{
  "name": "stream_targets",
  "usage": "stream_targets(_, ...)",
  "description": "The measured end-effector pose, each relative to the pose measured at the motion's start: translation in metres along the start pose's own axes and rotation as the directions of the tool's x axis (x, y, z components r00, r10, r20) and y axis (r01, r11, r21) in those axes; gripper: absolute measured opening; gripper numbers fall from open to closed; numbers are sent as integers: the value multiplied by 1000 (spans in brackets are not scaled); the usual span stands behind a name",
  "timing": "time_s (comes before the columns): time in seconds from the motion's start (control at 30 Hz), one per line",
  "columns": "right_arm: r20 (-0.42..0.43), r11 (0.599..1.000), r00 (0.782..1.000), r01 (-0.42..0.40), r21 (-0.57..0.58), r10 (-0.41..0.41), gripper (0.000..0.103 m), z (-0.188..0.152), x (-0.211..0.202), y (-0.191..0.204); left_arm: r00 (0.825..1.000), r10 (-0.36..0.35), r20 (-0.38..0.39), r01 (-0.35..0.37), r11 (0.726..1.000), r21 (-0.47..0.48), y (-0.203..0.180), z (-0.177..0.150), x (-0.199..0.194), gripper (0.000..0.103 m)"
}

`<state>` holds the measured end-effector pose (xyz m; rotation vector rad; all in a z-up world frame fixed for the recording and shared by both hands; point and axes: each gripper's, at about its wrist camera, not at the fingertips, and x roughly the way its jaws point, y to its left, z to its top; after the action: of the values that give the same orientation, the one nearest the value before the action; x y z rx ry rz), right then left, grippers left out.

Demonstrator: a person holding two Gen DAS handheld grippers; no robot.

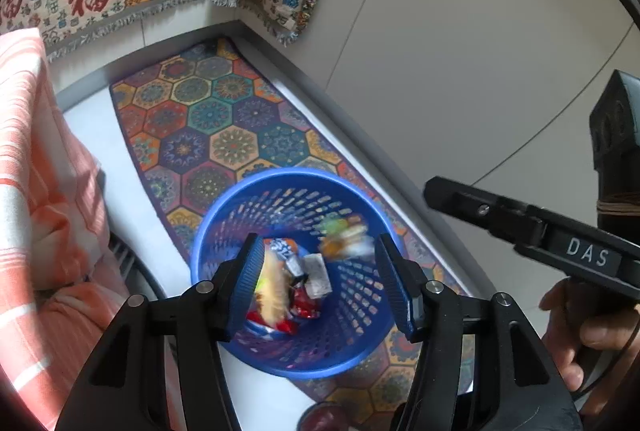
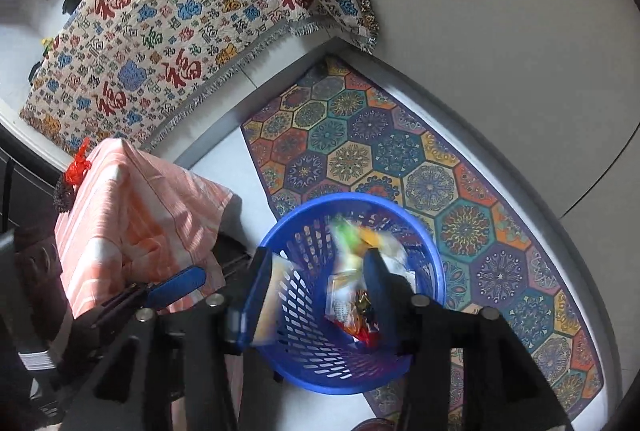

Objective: Collect trash
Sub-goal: 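Carry the cream and green wrappers over the blue wastebasket and open both tools, then move both open tools back over the table toward the black mesh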

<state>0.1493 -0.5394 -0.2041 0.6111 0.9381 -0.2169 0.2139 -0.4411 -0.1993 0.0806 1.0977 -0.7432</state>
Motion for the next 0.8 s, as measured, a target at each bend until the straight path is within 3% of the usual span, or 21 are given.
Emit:
stream_targets(0.17,74,998,996,45,-32,-43,50,-3,-13,4,999,-6,49,4,1000,21,-3,-1,-34,62)
stream_targets(0.27,115,991,990,98,-88,-88,50,-6,-19,15,994,17,107,-22,998,55,-5,-3,-72,70)
stream_targets(0.33,144,985,985,117,-130,-98,50,-9,-24,27,987,51,150,-62,996,66,3,-7,-100,78)
stream_targets(0.47,223,965,971,140,-223,-90,50,-13,-35,56,965,166,205,-176,984,32,39,-12,-137,82)
stream_targets(0.53,271,944,961,141,-298,-58,50,-18,-43,82,944,249,217,-249,968,-28,76,-16,-152,82)
stream_targets(0.63,272,915,962,94,-391,17,50,-28,-48,128,910,362,202,-340,930,-140,135,-19,-165,82)
stream_targets(0.7,237,891,969,42,-452,74,52,-35,-47,160,884,423,197,-376,896,-236,182,-17,-177,82)
stream_targets(0.8,129,823,977,-69,-563,169,55,-50,-39,221,845,485,225,-404,855,-325,234,-9,-192,82)
